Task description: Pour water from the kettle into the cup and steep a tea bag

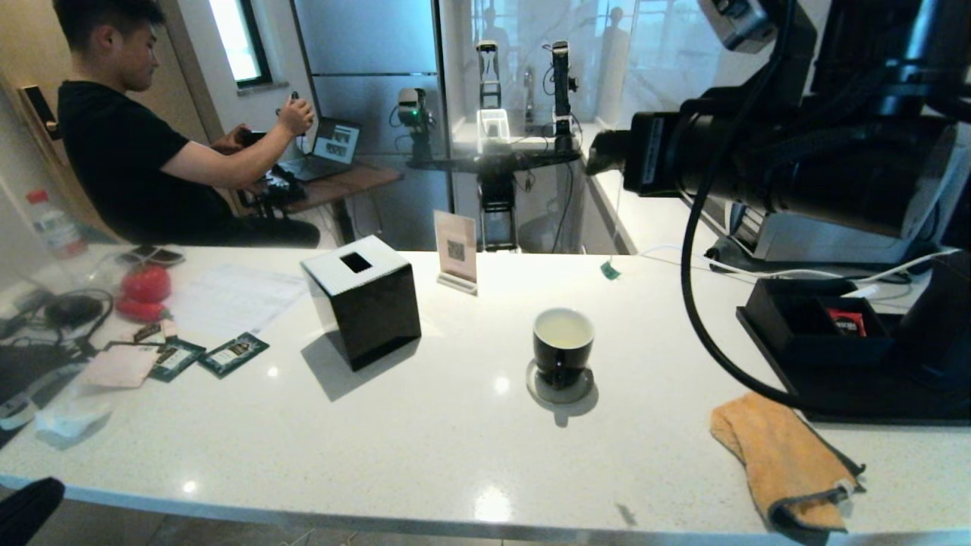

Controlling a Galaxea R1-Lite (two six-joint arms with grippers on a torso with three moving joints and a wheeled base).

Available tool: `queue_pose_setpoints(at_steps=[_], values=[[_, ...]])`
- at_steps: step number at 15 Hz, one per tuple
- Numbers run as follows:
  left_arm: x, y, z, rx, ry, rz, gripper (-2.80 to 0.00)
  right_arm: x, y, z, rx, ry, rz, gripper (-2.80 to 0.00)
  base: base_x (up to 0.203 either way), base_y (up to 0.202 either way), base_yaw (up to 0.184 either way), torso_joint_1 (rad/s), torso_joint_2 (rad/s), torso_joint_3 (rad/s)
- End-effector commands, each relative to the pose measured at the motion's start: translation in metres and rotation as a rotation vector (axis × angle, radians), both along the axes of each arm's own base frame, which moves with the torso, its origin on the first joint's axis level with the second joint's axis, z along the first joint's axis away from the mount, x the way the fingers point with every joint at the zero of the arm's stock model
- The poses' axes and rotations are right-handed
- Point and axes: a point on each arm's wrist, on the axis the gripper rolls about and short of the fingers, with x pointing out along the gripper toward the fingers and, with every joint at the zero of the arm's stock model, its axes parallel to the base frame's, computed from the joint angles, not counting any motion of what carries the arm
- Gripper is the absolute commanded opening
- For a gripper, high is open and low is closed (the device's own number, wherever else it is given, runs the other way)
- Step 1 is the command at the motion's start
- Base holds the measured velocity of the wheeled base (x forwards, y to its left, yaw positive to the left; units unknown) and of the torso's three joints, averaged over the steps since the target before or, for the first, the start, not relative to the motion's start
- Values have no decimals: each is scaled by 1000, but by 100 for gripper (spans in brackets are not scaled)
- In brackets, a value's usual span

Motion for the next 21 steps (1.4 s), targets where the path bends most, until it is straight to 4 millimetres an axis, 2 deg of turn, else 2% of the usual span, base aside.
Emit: queue_pose_setpoints(at_steps=[1, 6, 12, 15, 17, 18, 21], values=[[37, -7, 17, 10, 100, -53, -280, 8, 6, 3, 6, -8, 1, -280, 0, 0, 0, 0, 0, 0], [109, -34, 43, -8, 119, -224, -280, 14, 12, 9, 21, -26, 4, -280, 0, 0, 0, 0, 0, 0], [198, -68, 46, -34, 89, -428, -280, 17, 15, 10, 24, -31, 7, -280, 0, 0, 0, 0, 0, 0], [225, -85, 43, -37, 81, -513, -280, 27, 27, 14, 36, -46, 18, -280, 0, 0, 0, 0, 0, 0], [233, -98, 37, -35, 85, -556, -280, 32, 35, 12, 35, -45, 24, -280, 0, 0, 0, 0, 0, 0], [236, -104, 35, -35, 84, -571, 0, 34, 38, 10, 33, -42, 28, -280, 0, 0, 0, 0, 0, 0], [250, -117, 31, -39, 39, -597, 0, 36, 44, 5, 27, -33, 37, -280, 0, 0, 0, 0, 0, 0]])
